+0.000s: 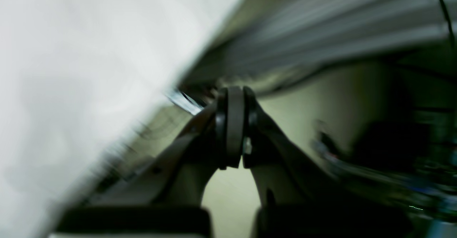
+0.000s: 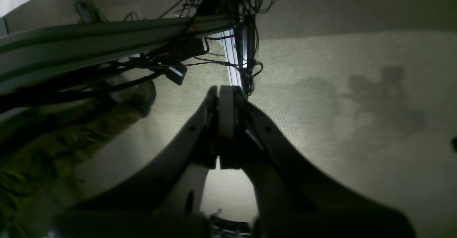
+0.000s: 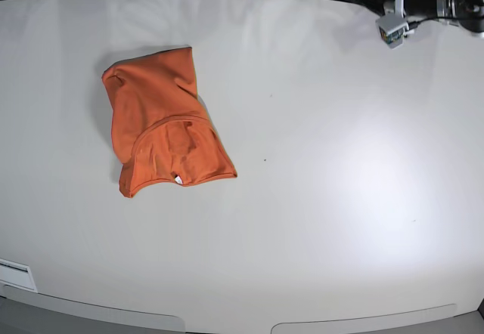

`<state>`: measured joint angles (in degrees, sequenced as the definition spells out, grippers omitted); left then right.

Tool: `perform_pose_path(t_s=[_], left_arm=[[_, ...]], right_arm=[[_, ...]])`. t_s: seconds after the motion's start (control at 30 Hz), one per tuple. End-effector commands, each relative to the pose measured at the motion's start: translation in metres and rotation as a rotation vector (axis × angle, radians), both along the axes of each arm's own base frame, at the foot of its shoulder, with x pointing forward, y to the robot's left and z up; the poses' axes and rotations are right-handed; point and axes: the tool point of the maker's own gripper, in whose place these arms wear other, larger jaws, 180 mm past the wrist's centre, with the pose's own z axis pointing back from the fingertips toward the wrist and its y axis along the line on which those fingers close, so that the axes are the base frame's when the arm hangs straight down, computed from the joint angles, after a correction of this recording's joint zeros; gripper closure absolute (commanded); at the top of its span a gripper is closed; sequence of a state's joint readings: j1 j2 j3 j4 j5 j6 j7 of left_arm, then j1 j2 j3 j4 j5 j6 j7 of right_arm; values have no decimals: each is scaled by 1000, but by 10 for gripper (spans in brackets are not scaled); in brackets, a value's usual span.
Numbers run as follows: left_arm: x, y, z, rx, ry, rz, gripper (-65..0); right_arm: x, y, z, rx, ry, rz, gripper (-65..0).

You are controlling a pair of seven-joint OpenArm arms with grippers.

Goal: Fold the T-shirt properly

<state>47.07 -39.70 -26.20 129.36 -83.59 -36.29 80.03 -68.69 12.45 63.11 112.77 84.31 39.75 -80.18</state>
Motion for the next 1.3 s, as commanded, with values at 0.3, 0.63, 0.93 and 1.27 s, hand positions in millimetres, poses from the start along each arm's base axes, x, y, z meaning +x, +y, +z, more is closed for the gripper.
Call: perform_pose_path(t_s=[0.3, 0.63, 0.93, 1.27], left_arm=[[-123, 18, -23, 106, 398, 65, 0], [-164, 36, -109, 174, 624, 299, 0], [-150, 39, -216, 248, 686, 442, 0], [-86, 25, -294, 232, 524, 653, 0]], right_arm=[[-54, 10, -16, 114, 152, -107, 0], [-88, 61, -102, 205, 354, 91, 0], [-71, 103, -196, 211, 329, 211, 0], [-48, 139, -268, 214, 286, 360, 0]])
